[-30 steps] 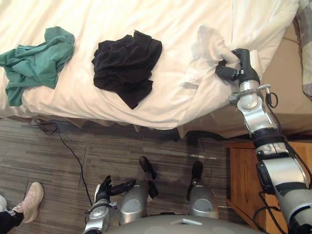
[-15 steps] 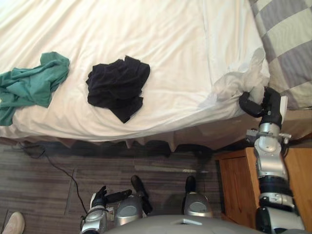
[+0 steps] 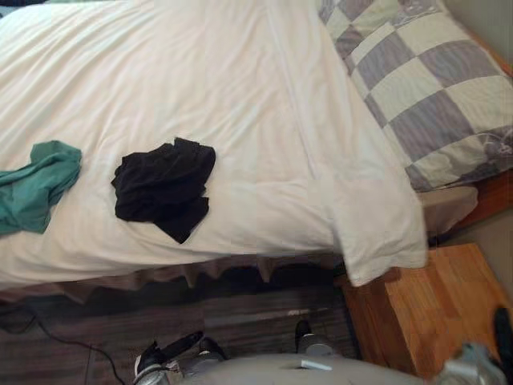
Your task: Tidy up the quilt and then pick up the clothes from the bed and put them into the laundry hamper
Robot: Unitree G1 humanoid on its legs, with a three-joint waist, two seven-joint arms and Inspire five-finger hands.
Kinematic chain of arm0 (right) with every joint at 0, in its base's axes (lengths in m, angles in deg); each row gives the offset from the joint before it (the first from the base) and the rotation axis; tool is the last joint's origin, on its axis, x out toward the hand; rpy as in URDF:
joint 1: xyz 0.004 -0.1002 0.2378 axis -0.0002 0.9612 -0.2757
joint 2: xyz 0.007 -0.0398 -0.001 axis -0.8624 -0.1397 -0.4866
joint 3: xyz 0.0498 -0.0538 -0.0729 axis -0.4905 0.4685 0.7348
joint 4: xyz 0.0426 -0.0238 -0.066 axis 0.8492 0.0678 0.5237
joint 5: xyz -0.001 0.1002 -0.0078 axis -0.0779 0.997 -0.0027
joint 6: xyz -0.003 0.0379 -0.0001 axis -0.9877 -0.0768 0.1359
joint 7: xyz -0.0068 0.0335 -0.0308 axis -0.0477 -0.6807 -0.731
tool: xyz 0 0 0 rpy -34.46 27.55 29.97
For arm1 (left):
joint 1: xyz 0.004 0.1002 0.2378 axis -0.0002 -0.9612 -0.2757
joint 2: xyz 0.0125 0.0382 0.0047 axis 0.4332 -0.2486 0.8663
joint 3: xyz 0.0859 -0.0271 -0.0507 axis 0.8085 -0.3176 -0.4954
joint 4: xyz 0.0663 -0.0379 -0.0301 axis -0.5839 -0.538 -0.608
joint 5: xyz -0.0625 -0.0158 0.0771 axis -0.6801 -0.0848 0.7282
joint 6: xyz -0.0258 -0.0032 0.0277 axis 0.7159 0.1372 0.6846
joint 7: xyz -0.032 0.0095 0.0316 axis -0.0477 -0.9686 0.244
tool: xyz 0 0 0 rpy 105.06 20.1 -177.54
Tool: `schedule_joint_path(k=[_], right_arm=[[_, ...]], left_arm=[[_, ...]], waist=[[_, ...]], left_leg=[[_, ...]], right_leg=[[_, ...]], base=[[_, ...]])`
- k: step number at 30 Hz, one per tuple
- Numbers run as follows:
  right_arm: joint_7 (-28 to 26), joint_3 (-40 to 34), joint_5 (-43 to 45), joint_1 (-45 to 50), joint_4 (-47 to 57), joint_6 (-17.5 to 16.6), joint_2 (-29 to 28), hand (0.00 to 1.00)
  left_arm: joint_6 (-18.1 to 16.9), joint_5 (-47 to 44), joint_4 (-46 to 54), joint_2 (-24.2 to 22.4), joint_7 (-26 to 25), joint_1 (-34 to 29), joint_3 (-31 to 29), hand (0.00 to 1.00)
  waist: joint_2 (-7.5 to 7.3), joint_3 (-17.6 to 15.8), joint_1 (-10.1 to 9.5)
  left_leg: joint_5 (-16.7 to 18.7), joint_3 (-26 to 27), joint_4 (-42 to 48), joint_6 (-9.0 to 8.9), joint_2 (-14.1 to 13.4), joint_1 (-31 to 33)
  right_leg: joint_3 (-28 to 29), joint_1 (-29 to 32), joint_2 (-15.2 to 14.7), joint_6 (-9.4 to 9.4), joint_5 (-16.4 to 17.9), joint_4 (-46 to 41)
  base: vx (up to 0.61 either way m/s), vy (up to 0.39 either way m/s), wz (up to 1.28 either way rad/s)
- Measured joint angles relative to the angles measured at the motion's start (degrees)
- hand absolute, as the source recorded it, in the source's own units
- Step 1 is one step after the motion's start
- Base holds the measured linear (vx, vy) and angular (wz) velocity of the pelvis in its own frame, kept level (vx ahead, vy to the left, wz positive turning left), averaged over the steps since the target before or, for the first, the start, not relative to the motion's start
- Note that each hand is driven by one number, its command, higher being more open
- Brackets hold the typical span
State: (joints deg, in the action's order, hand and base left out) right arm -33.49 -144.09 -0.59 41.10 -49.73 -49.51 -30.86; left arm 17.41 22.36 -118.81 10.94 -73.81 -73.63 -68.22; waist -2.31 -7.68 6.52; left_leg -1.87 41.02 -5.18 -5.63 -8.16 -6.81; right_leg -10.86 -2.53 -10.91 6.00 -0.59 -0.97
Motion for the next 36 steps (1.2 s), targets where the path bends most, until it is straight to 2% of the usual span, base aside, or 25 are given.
schedule_joint_path(k=[3,6,8,11,15,18,20,21,26,28,33,36], right_arm=[[1.4,-1.6,0.0,0.3,0.4,-0.8,0.2,0.00],[1.9,-0.5,0.2,0.3,6.4,-0.8,0.3,0.00],[2.0,6.5,-0.2,0.2,14.8,-0.8,2.3,0.00],[-0.6,15.8,-2.0,-2.1,23.9,-0.9,6.6,0.00],[-4.4,23.0,-3.1,-10.7,27.1,-2.8,9.9,0.00],[-4.7,27.7,-3.1,-16.6,26.8,-3.7,9.9,0.00],[-4.8,31.1,-3.1,-21.6,25.8,-3.7,9.9,0.00],[-4.8,32.6,-3.1,-24.5,25.2,-3.8,9.9,0.00],[-4.5,38.8,-4.7,-31.4,19.3,-3.8,12.4,0.00],[-4.5,40.4,-4.8,-33.7,13.4,-3.5,14.1,0.00],[-4.8,39.4,-4.8,-31.7,-0.7,-1.5,13.7,0.00],[-7.6,37.9,-4.8,-26.7,-1.0,-3.5,10.2,0.00]], left_arm=[[0.0,0.0,0.5,-0.4,-0.1,0.0,0.0,1.00],[0.0,-0.1,1.2,-2.5,0.1,0.3,0.1,1.00],[0.0,0.0,1.2,-3.0,0.5,0.3,0.8,1.00],[-0.1,0.0,1.2,-2.5,0.9,0.3,2.6,1.00],[-0.2,0.0,1.5,-2.2,0.9,0.4,4.3,1.00],[-0.3,0.0,1.6,-1.6,0.9,1.2,6.3,1.00],[-0.3,0.0,1.4,-1.2,0.6,2.0,8.0,1.00],[-0.3,0.0,1.3,-1.2,0.4,2.7,9.1,1.00],[-0.7,-0.3,1.1,-1.4,-0.3,4.6,11.8,1.00],[-1.9,-1.6,1.2,-1.6,-0.3,4.9,13.4,1.00],[-2.8,-2.0,2.1,-2.0,0.0,4.9,14.2,1.00],[-2.7,-2.0,2.1,-2.2,0.0,5.0,14.0,1.00]], waist=[[-0.56,0.8,0.12],[0.33,1.5,0.25],[1.06,1.9,0.77],[1.00,2.0,0.36],[0.84,1.8,-0.82],[1.01,0.7,-1.67],[1.77,-0.6,-1.70],[2.53,-2.1,-1.73],[5.75,-5.1,-2.96],[6.98,-6.5,-3.22],[8.09,-8.5,-3.15],[8.16,-8.8,-2.94]], left_leg=[[0.0,1.7,0.0,-0.03,-0.3,-0.6],[-0.1,4.3,0.0,-0.10,-0.6,-0.6],[-0.5,4.6,0.0,-0.19,-0.7,-0.6],[-0.9,4.4,0.1,0.03,-0.9,0.3],[-1.9,3.3,0.0,0.10,-1.0,0.5],[-2.3,1.9,0.1,0.37,-0.8,1.1],[-2.6,0.9,0.3,0.80,-0.4,2.6],[-2.7,0.4,0.3,0.95,-0.2,2.9],[-3.3,-0.4,0.3,1.69,0.1,6.3],[-3.4,-0.5,0.3,1.79,0.1,7.4],[-3.3,-0.1,0.3,1.75,0.0,7.6],[-3.3,0.5,0.3,1.63,-0.2,6.9]], right_leg=[[0.0,0.0,0.1,-0.61,0.9,0.0],[-0.4,0.4,-0.1,-0.34,1.5,-0.2],[-0.4,0.7,-0.2,-0.10,1.5,-0.7],[-0.5,1.7,0.0,-0.20,1.4,-1.3],[-1.1,1.7,0.0,-0.13,1.3,-1.5],[-1.6,1.8,-0.1,-0.16,1.3,-1.8],[-2.3,2.7,-0.5,-0.21,1.3,-1.9],[-2.8,2.7,-0.8,-0.21,1.3,-1.9],[-3.2,6.1,-1.2,-0.24,1.2,-3.0],[-3.2,7.2,-1.2,-0.24,1.3,-3.1],[-3.1,7.5,-1.2,-0.27,1.3,-3.1],[-3.1,7.5,-1.1,-0.46,2.0,-4.0]], base=[[-0.07,-0.018,-0.12],[-0.04,-0.005,0.04],[0.00,0.000,0.00],[0.00,-0.001,0.02],[0.03,-0.005,0.11],[0.02,0.009,0.18],[0.02,0.022,0.25],[0.00,0.024,0.19],[0.00,0.022,0.11],[0.00,0.004,0.02],[0.03,-0.004,-0.02],[0.04,-0.017,-0.07]])
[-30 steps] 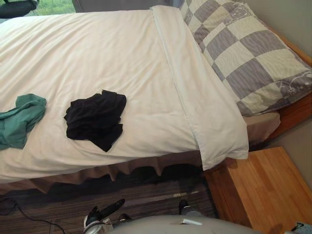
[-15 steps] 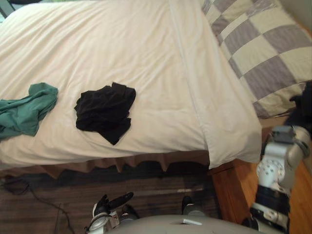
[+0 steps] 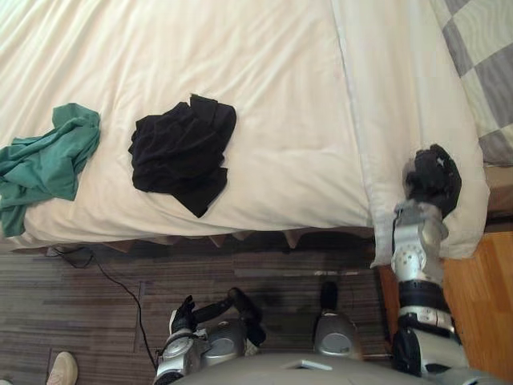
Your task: Tidy up the quilt and then pick up the clothes from the bed and put them into the laundry hamper
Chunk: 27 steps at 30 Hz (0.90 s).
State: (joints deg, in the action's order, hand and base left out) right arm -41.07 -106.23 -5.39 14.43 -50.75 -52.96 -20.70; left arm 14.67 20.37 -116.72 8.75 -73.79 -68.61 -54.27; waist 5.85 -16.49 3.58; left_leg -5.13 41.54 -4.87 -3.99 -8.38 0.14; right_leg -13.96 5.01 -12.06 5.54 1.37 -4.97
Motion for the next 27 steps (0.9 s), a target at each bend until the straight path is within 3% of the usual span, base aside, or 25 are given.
schedule_joint_path(k=[4,7,10,12,13,14,16,21,22,25,27], right_arm=[[-2.8,-1.2,-2.5,5.8,-1.6,-1.4,-4.9,0.00],[-5.3,-3.3,-4.5,13.0,-7.0,-0.8,-9.2,0.00],[-5.5,-7.4,-4.5,18.3,-17.2,3.0,-11.6,0.00],[-5.2,-10.2,-6.0,24.7,-27.2,8.4,-13.0,0.00],[-5.2,-10.4,-6.9,26.3,-29.6,9.6,-13.6,1.00],[-5.0,-10.9,-7.8,28.8,-33.4,11.9,-13.4,1.00],[-4.9,-11.0,-10.6,33.1,-33.6,12.9,-13.6,1.00],[-7.7,-1.4,-20.5,35.9,-33.7,13.6,-12.5,1.00],[-8.2,0.4,-22.1,35.5,-33.7,13.6,-11.6,1.00],[-7.9,2.7,-23.0,33.5,-32.9,13.5,-9.9,1.00],[-7.4,3.0,-24.5,30.4,-32.6,12.9,-8.3,1.00]], left_arm=[[0.1,0.1,-1.7,0.1,0.2,2.0,-1.1,1.00],[0.7,0.3,-3.1,0.2,-0.1,2.9,-5.9,1.00],[1.5,0.3,-3.4,-0.2,-0.3,3.3,-9.9,1.00],[1.8,0.5,-3.5,-1.0,-0.5,3.3,-12.4,1.00],[1.9,0.5,-3.5,-1.3,-0.5,3.2,-12.9,1.00],[2.5,0.5,-3.5,-1.7,-0.6,3.1,-13.8,1.00],[2.6,0.5,-3.3,-2.1,-0.6,3.1,-13.8,1.00],[2.4,0.6,-1.6,-1.9,0.0,2.4,-12.1,1.00],[2.3,0.6,-1.1,-1.7,0.0,2.4,-10.9,1.00],[1.8,0.5,-1.0,-1.5,0.1,3.4,-8.2,1.00],[1.0,0.5,-1.2,-1.1,0.1,4.2,-3.5,1.00]], waist=[[-1.83,-0.3,-0.16],[-4.21,0.1,-0.09],[-5.08,0.8,-0.22],[-4.72,1.0,-0.20],[-4.51,1.1,-0.12],[-4.00,1.5,0.10],[-3.76,1.8,0.25],[-6.68,5.5,0.30],[-7.24,5.9,-0.46],[-7.67,6.2,-1.14],[-7.42,6.1,-1.06]], left_leg=[[0.9,0.7,0.0,-1.29,-0.7,-2.7],[1.6,1.3,0.4,-2.32,-1.1,-5.4],[3.0,2.1,2.4,-3.08,-1.8,-6.3],[4.5,3.2,3.7,-3.62,-2.2,-7.8],[4.7,3.6,3.8,-3.71,-2.3,-8.2],[5.1,4.5,3.8,-3.97,-2.2,-9.1],[5.6,5.5,3.8,-4.14,-2.2,-10.6],[5.8,5.2,3.9,-3.99,-2.2,-12.4],[6.9,5.0,5.5,-4.04,-2.5,-12.3],[12.6,1.6,17.6,-2.87,-5.1,-6.5],[14.8,-5.1,28.5,-1.38,-7.2,1.4]], right_leg=[[-0.2,-1.2,0.1,-0.20,2.9,-3.5],[-0.4,-3.4,0.4,-0.18,4.1,-4.1],[-0.6,-4.7,0.3,-0.36,4.4,-4.3],[-0.5,-5.8,0.3,-0.72,4.8,-4.5],[-0.4,-6.0,0.3,-0.70,4.9,-4.6],[0.0,-6.0,0.3,-0.69,4.9,-5.0],[0.1,-6.7,0.3,-0.68,4.9,-5.4],[-0.4,-8.5,0.1,-0.68,4.9,-6.0],[-0.7,-9.2,-0.3,-0.67,4.9,-6.2],[-1.8,-8.2,-1.6,0.03,5.4,-7.7],[-4.1,-5.9,-4.2,0.43,5.7,-10.3]], base=[[0.04,-0.025,0.00],[0.05,-0.033,-0.05],[0.08,-0.022,-0.08],[0.08,-0.015,-0.25],[0.07,-0.013,-0.33],[0.05,-0.006,-0.39],[0.02,-0.007,-0.32],[-0.02,-0.017,0.05],[-0.08,0.001,0.19],[-0.08,0.032,0.32],[-0.11,0.108,0.67]])
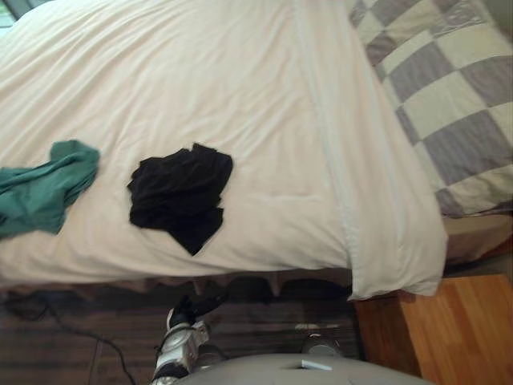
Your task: Tidy up the quilt and then pick up the clothes from the bed and put them into the laundry hamper
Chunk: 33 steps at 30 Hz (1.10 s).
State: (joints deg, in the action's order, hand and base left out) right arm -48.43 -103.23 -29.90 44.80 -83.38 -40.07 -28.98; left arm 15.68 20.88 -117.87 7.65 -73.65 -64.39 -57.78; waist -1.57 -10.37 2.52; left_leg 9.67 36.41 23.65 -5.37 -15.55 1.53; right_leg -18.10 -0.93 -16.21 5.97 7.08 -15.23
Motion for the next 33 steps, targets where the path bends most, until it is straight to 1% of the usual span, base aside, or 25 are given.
schedule_joint_path(k=[2,3,4,5,6,7,8,9,11,12,13,14,16,17,18,19,20,21,22,23,24,25,27,30,33], right_arm=[[0.4,0.1,-0.9,-1.1,0.1,-0.5,0.1,1.00],[0.6,-0.1,-2.3,-2.1,0.1,-1.1,0.9,1.00],[0.6,0.0,-2.3,-2.5,0.1,-1.5,1.1,1.00],[0.6,0.0,-2.3,-2.9,0.0,-1.8,1.2,1.00],[0.6,0.8,-2.3,-4.1,-0.3,-2.1,1.2,1.00],[0.4,1.9,-2.3,-4.9,-1.2,-2.2,1.2,1.00],[-0.7,4.0,-2.4,-6.4,-3.1,-2.8,2.6,1.00],[-1.9,3.8,-2.3,-7.9,-5.6,-1.5,-0.1,1.00],[-2.5,3.8,-2.3,-8.1,-5.6,-1.5,-0.3,1.00],[-2.4,4.8,-2.3,-8.6,-5.5,-1.4,-0.1,1.00],[-2.4,10.8,-2.5,-8.5,-2.3,-1.8,2.5,1.00],[-2.6,11.0,-2.5,-8.5,-1.5,-2.2,2.6,1.00],[-2.6,11.9,-3.7,-8.3,-0.9,-2.6,2.9,1.00],[-2.6,13.1,-4.3,-8.4,-0.5,-2.8,3.7,1.00],[-2.7,14.1,-4.4,-8.5,-0.2,-2.8,4.7,1.00],[-2.6,16.8,-5.1,-8.3,0.2,-3.4,5.1,1.00],[-2.4,18.8,-6.9,-8.8,0.1,-4.0,6.7,1.00],[-2.1,21.8,-8.8,-10.6,-0.7,-4.2,8.3,1.00],[-2.1,23.0,-9.3,-11.1,-1.2,-4.1,8.8,1.00],[-2.4,24.2,-10.8,-12.0,-1.4,-4.2,9.7,1.00],[-3.5,24.6,-11.7,-12.8,-2.5,-4.3,10.4,1.00],[-3.7,24.2,-13.1,-14.1,-3.8,-4.2,11.0,1.00],[-3.2,22.4,-13.6,-14.6,-5.3,-3.6,10.3,1.00],[-3.2,21.7,-13.6,-14.9,-5.5,-3.6,9.9,1.00],[-3.3,21.6,-13.8,-14.9,-5.8,-3.6,9.6,1.00]], left_arm=[[-0.1,0.0,0.0,1.2,-0.1,0.3,1.2,1.00],[-1.2,0.0,-0.6,1.6,-0.1,-0.3,1.2,1.00],[-1.4,0.0,-0.9,1.7,-0.3,-0.5,1.4,1.00],[-1.5,0.0,-1.4,2.0,-0.4,-0.5,1.6,1.00],[-1.6,0.0,-2.2,2.7,-0.4,-0.5,2.6,1.00],[-1.7,0.1,-2.4,3.2,-0.5,-0.5,3.7,1.00],[-2.0,0.1,-3.9,3.4,-0.7,-0.6,6.3,1.00],[-1.1,0.0,-4.5,7.9,-0.7,0.0,8.2,1.00],[-1.1,0.0,-5.6,9.7,-1.1,-0.1,8.7,1.00],[-0.9,0.0,-5.7,10.4,-1.4,-1.7,9.0,1.00],[-0.3,0.0,-6.3,11.3,-0.6,-3.6,10.5,1.00],[0.0,0.2,-6.3,11.4,-0.1,-3.7,11.3,1.00],[0.0,0.2,-6.1,11.3,0.5,-3.7,12.7,1.00],[-0.1,0.2,-6.1,10.4,0.8,-3.7,12.2,1.00],[-0.1,0.2,-6.2,9.5,0.8,-3.7,11.1,1.00],[0.1,-0.6,-5.5,9.1,0.9,-4.0,8.0,1.00],[-0.6,-1.0,-3.5,8.6,0.6,-3.3,7.8,1.00],[-1.5,-0.8,-1.1,8.7,0.4,-3.2,10.8,1.00],[-1.9,-0.8,-0.6,8.6,0.5,-3.1,12.2,1.00],[-2.8,-0.8,-0.4,7.8,0.5,-2.5,15.1,1.00],[-3.6,-0.6,0.1,6.9,0.4,-2.5,16.3,1.00],[-3.6,-0.2,-0.3,6.9,0.0,-2.1,16.5,1.00],[-3.5,0.0,-1.7,7.0,-0.3,-1.7,16.6,1.00],[-3.4,0.3,-2.5,7.5,-0.5,-1.7,16.6,1.00],[-3.7,0.3,-2.5,8.1,-0.4,-1.7,16.8,1.00]], waist=[[-0.95,-0.2,-0.40],[-0.28,-0.1,-0.66],[0.16,0.2,-0.64],[0.49,0.4,-0.62],[0.80,0.6,-0.41],[0.76,0.7,-0.53],[1.34,2.2,-0.42],[-3.86,2.6,1.10],[-4.25,2.8,0.73],[-4.08,2.9,0.03],[-1.36,2.3,0.76],[-1.06,2.1,1.15],[-1.01,1.9,1.12],[0.13,1.7,1.46],[1.49,1.3,1.52],[0.74,0.7,0.27],[1.37,-1.5,-1.04],[0.96,-2.6,-1.14],[0.95,-2.7,-0.67],[2.02,-3.3,0.40],[2.87,-3.4,0.67],[4.11,-4.1,0.74],[4.19,-4.2,0.93],[3.91,-4.4,1.40],[3.27,-4.8,1.42]], left_leg=[[2.3,-1.3,5.9,0.38,-1.4,2.0],[5.0,-3.6,10.9,1.14,-7.1,2.0],[5.3,-5.2,11.9,0.97,-9.6,2.0],[5.2,-7.0,12.1,1.02,-11.8,1.8],[3.8,-11.9,10.3,2.10,-15.2,1.6],[0.5,-15.7,6.8,2.91,-16.0,1.2],[-0.7,-21.1,-0.9,-9.81,-12.4,0.8],[-0.6,-22.1,-0.6,-9.64,-7.3,2.8],[-0.5,-21.5,-1.4,-9.85,-6.8,3.0],[-1.6,-19.0,-4.4,-9.37,-6.1,1.0],[-9.6,-14.2,-17.3,-8.00,-5.5,-4.1],[-10.6,-14.0,-18.2,-7.43,-5.5,-4.7],[-13.4,-12.5,-21.2,-4.82,-5.1,-6.4],[-14.3,-11.6,-22.3,-3.11,-5.9,-7.0],[-14.2,-12.0,-22.1,-2.96,-7.5,-7.1],[-14.0,-12.2,-18.6,-3.21,-8.6,-7.0],[-11.1,-13.1,-7.2,-4.19,-11.6,-3.6],[-7.8,-16.5,7.9,-5.55,-7.9,2.5],[-7.9,-17.5,12.9,-6.13,-5.3,5.4],[-9.3,-17.7,16.6,-7.31,-2.0,9.6],[-9.2,-16.0,18.0,-6.97,-1.9,11.6],[-7.3,-14.5,17.8,-4.92,-3.5,11.9],[-5.1,-13.0,9.1,-2.52,-5.0,9.2],[-5.4,-16.5,-7.4,-2.40,-7.8,5.5],[-7.9,-19.9,-15.4,-0.98,-8.3,3.9]], right_leg=[[-0.5,-1.3,-1.3,0.05,0.0,1.2],[-0.4,-2.4,-1.1,0.07,0.0,1.1],[-0.1,-2.6,-1.2,0.08,0.0,1.0],[0.3,-2.7,-1.6,0.22,-0.1,0.8],[1.5,-2.3,-2.8,1.71,-0.8,0.2],[2.6,-1.9,-4.1,3.59,-1.7,0.3],[4.6,0.4,-8.3,7.80,-2.3,1.8],[6.7,1.0,-10.4,7.45,-3.9,2.3],[6.1,2.7,-10.8,3.56,-11.0,1.5],[5.4,6.1,-10.8,-3.17,-16.3,-0.3],[-4.0,8.4,-1.5,-1.78,-5.2,-6.5],[-3.9,7.9,-1.5,-0.19,-4.0,-6.6],[-4.9,7.2,-1.4,0.59,-0.8,-6.7],[-8.0,5.9,-0.4,1.36,1.2,-5.9],[-8.0,6.2,1.3,1.66,3.1,-8.4],[-5.4,7.2,3.5,-1.08,7.4,-11.8],[-4.2,4.9,4.3,-1.44,9.1,-10.7],[-3.0,4.3,2.2,-0.97,9.0,-9.6],[-2.5,4.1,1.6,-0.74,8.8,-8.5],[-2.3,3.4,1.3,-0.89,6.6,-5.0],[-3.0,3.5,1.0,-0.69,2.5,-2.6],[-3.4,2.7,1.9,-0.66,0.9,-0.2],[-3.3,1.6,2.3,0.09,-0.2,1.9],[-3.2,1.4,2.1,1.10,-0.8,1.9],[-3.2,-1.0,-1.2,5.80,-2.4,3.7]], base=[[-0.08,0.170,0.26],[-0.05,0.248,-0.12],[-0.03,0.238,-0.24],[-0.01,0.254,-0.18],[-0.01,0.365,-0.17],[-0.03,0.844,-0.15],[-0.03,0.969,0.22],[-0.03,0.848,0.39],[-0.04,0.373,0.05],[-0.01,0.543,-0.83],[-0.02,0.433,-0.77],[-0.01,0.230,-0.46],[-0.06,-0.116,0.03],[-0.07,-0.157,0.09],[-0.08,-0.216,-0.01],[-0.13,-0.273,-0.26],[-0.16,-0.213,-0.40],[-0.14,-0.111,-0.35],[-0.06,-0.043,-0.19],[-0.02,-0.059,-0.16],[0.04,-0.006,-0.25],[0.07,0.062,-0.26],[0.14,0.086,-0.12],[0.20,0.209,0.08],[0.26,0.455,0.22]])
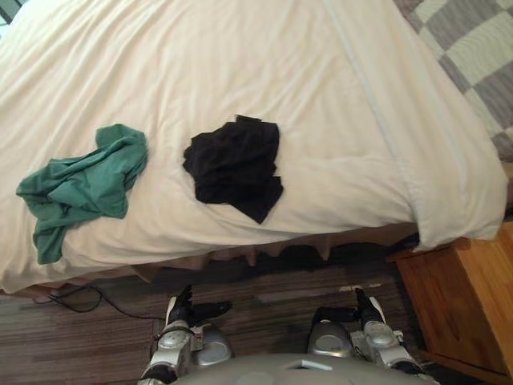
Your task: Tidy up the quilt and then pick up the clothes from the bed and put them into the laundry hamper
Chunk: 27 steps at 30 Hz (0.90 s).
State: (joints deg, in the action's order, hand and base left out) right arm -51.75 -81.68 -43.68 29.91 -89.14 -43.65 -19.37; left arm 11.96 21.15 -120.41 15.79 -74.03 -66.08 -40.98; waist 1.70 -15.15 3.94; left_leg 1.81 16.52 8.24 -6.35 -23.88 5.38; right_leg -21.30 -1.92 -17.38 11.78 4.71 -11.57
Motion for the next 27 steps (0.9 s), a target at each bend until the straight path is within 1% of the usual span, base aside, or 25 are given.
schedule_joint_path(k=[1,2,3,4,5,6,7,8,9,10,11,12,13,14,15,16,17,18,20,21,24,26,27], right_arm=[[-0.3,-0.3,0.0,-0.2,-1.1,0.0,-1.0,1.00],[-0.4,-0.5,-0.1,-0.2,-1.6,0.0,-2.2,1.00],[-1.7,-0.9,-0.1,0.2,-2.0,0.0,-3.5,1.00],[-2.1,-1.0,-1.0,0.0,-2.1,0.0,-4.6,1.00],[-2.0,-1.1,-1.7,-0.3,-2.0,0.0,-4.9,1.00],[-1.7,-0.9,-2.2,-1.5,-1.8,0.4,-5.1,1.00],[-1.5,-0.8,-2.2,-2.1,-1.6,0.7,-5.2,1.00],[-1.4,-0.7,-2.2,-3.0,-1.5,0.8,-5.7,1.00],[-1.2,-1.1,-2.3,-3.0,-0.7,0.8,-6.9,1.00],[-1.6,-0.7,-2.3,-2.6,0.5,0.6,-7.3,1.00],[-1.7,-0.8,-2.3,-2.4,1.6,0.7,-8.4,1.00],[-1.8,-0.6,-1.6,-2.4,2.0,0.7,-8.2,1.00],[-1.8,-0.6,-0.7,-1.9,3.1,0.6,-8.3,1.00],[-1.6,-1.5,1.7,-1.6,3.7,0.2,-7.8,1.00],[-1.6,-1.5,3.0,-1.4,3.6,0.2,-7.2,1.00],[-1.6,-1.6,4.2,-1.2,3.3,0.1,-6.5,1.00],[-1.6,-1.7,4.8,-1.1,3.0,0.1,-6.4,1.00],[-1.5,-2.3,5.3,-1.1,2.2,0.0,-6.6,1.00],[-1.1,-3.7,5.3,-1.2,1.2,-0.1,-7.7,1.00],[-1.0,-4.4,5.3,-1.3,0.9,-0.1,-7.9,1.00],[0.0,-8.4,5.4,-1.5,0.1,0.5,-9.0,1.00],[0.7,-11.9,5.9,-0.6,0.0,1.0,-9.4,1.00],[0.9,-14.4,6.9,0.3,0.0,1.0,-10.0,1.00]], left_arm=[[0.1,-0.1,-0.1,1.1,0.2,1.0,0.3,1.00],[0.3,-0.1,-0.2,2.2,0.2,1.6,0.5,1.00],[0.3,-0.3,-0.2,3.6,0.2,1.7,0.5,1.00],[0.4,-0.3,-0.4,4.4,0.2,1.9,0.6,1.00],[0.4,-0.3,-0.7,4.5,0.2,1.9,0.6,1.00],[0.8,-0.3,-1.0,4.4,0.4,1.7,0.6,1.00],[1.1,-0.3,-1.0,4.1,0.7,1.5,0.6,1.00],[1.3,-0.3,-1.0,3.3,1.4,0.9,0.7,1.00],[1.4,-0.3,-0.9,3.3,2.0,0.9,1.1,1.00],[1.5,-0.3,-0.9,3.4,2.4,1.5,2.0,1.00],[1.4,-0.3,-1.0,3.2,2.4,1.7,2.5,1.00],[1.4,-0.3,-1.2,2.9,2.4,1.9,2.6,1.00],[1.6,-0.4,-1.8,2.3,2.4,2.2,2.6,1.00],[1.9,-0.5,-2.7,0.3,2.5,2.2,2.7,1.00],[2.3,-0.7,-2.9,-0.6,2.5,2.0,2.5,1.00],[2.7,-0.9,-2.9,-1.0,3.2,1.7,2.2,1.00],[2.6,-1.1,-2.9,-1.3,3.2,1.3,2.2,1.00],[2.7,-1.3,-3.0,-1.4,2.9,0.9,0.9,1.00],[2.7,-1.9,-2.7,-2.0,2.6,1.0,-0.8,1.00],[2.7,-2.7,-2.7,-2.1,2.5,1.0,-1.7,1.00],[3.1,-3.0,-3.0,-2.8,2.0,0.7,-5.4,1.00],[3.1,-3.1,-3.1,-3.1,1.6,0.0,-9.4,1.00],[3.0,-3.2,-3.0,-3.8,1.2,-0.7,-12.9,1.00]], waist=[[-2.08,-0.1,-0.14],[-3.84,0.1,-0.36],[-5.70,1.1,-0.47],[-6.55,1.8,-0.81],[-6.75,2.0,-0.86],[-6.56,2.0,-1.56],[-6.04,2.3,-2.12],[-5.41,2.4,-2.27],[-5.20,2.4,-1.86],[-4.63,2.3,-1.02],[-3.79,2.2,-0.33],[-3.16,2.2,-0.12],[-2.84,2.1,0.39],[-1.60,1.3,0.83],[-0.90,1.2,0.88],[-0.21,1.0,0.69],[0.08,1.0,0.50],[0.47,1.5,-0.39],[-0.04,1.7,-1.75],[-0.18,1.8,-2.10],[-0.50,2.0,-2.28],[-0.99,2.3,-2.34],[-1.29,3.0,-2.42]], left_leg=[[-3.9,0.5,3.3,-6.87,2.6,0.0],[-2.4,0.4,5.6,-5.95,4.5,0.7],[0.8,-0.1,10.2,-6.68,6.1,2.9],[4.7,0.9,14.6,-5.78,6.3,4.0],[5.8,2.1,15.2,-5.25,6.3,3.4],[6.5,6.5,13.5,-4.19,6.7,0.3],[6.1,8.9,11.4,-3.46,7.1,-1.6],[5.2,12.6,7.8,-2.10,8.2,-5.2],[4.9,13.5,5.7,-1.52,8.8,-6.5],[4.6,13.3,3.8,-1.20,9.5,-7.1],[4.0,12.2,2.3,-0.79,9.6,-7.1],[3.7,11.7,1.5,-0.78,9.6,-7.0],[2.8,10.2,0.3,-0.36,10.6,-6.9],[2.1,7.6,-1.6,-0.08,12.7,-8.7],[1.7,6.9,-2.0,-0.03,13.0,-9.2],[0.8,5.7,-3.9,0.10,13.4,-11.2],[0.4,5.4,-4.9,-0.31,13.5,-12.3],[0.1,5.0,-5.9,-0.43,14.0,-13.2],[-1.0,5.1,-7.5,-0.32,14.5,-13.4],[-1.2,5.2,-8.0,-0.32,14.5,-13.5],[-1.4,5.6,-9.5,-0.33,14.9,-15.0],[-1.4,6.2,-9.5,-0.33,15.2,-16.2],[-1.4,6.9,-9.5,-0.32,15.3,-16.6]], right_leg=[[0.3,-3.1,-3.1,3.15,-1.1,3.0],[1.3,-4.0,-4.2,2.98,-1.2,4.4],[1.6,-4.5,-5.0,2.27,-2.5,5.6],[1.9,-3.8,-6.5,1.11,-5.8,4.6],[1.9,-2.8,-7.1,-1.29,-7.3,3.3],[-1.0,0.6,-8.6,-10.35,-11.4,0.2],[-3.9,2.1,-9.1,-14.76,-14.0,-0.8],[-9.0,5.5,-10.2,-16.78,-13.6,-6.6],[-10.7,7.2,-9.4,-15.29,-9.4,-11.8],[-9.4,7.8,-3.9,-11.01,-2.6,-14.3],[-3.9,7.7,4.5,-8.76,2.8,-12.0],[-0.5,7.2,8.9,-8.21,3.8,-9.0],[2.1,4.4,13.6,-8.75,3.7,-1.9],[-0.3,-0.4,13.9,-10.80,2.1,3.1],[-0.4,-1.3,13.7,-10.80,2.1,3.0],[-0.7,-3.5,13.4,-10.75,2.2,3.1],[-0.9,-4.4,13.5,-10.75,2.2,3.4],[-1.1,-6.0,13.7,-10.66,2.2,4.3],[-1.0,-6.5,13.7,-10.50,2.3,5.7],[-1.0,-6.5,13.7,-10.48,2.3,6.1],[-1.0,-8.0,13.7,-10.01,2.0,7.3],[-1.0,-9.5,13.5,-9.76,1.8,8.0],[-1.0,-10.0,13.4,-9.50,1.7,8.3]], base=[[0.26,0.482,0.25],[0.29,0.482,0.34],[0.24,0.439,0.09],[0.17,0.360,-0.15],[0.15,0.418,-0.82],[0.11,0.343,-1.09],[0.15,0.422,-1.52],[0.12,0.330,-1.17],[0.15,0.380,-0.78],[0.12,0.250,-0.01],[0.11,0.190,0.29],[0.08,0.057,0.58],[0.11,0.037,0.92],[0.13,0.056,0.99],[0.16,0.075,1.03],[0.13,0.056,0.64],[0.15,0.031,0.69],[0.10,0.011,0.41],[0.06,-0.004,0.26],[0.03,-0.029,0.08],[0.01,-0.005,-0.01],[0.00,0.000,0.00],[0.00,0.000,0.00]])
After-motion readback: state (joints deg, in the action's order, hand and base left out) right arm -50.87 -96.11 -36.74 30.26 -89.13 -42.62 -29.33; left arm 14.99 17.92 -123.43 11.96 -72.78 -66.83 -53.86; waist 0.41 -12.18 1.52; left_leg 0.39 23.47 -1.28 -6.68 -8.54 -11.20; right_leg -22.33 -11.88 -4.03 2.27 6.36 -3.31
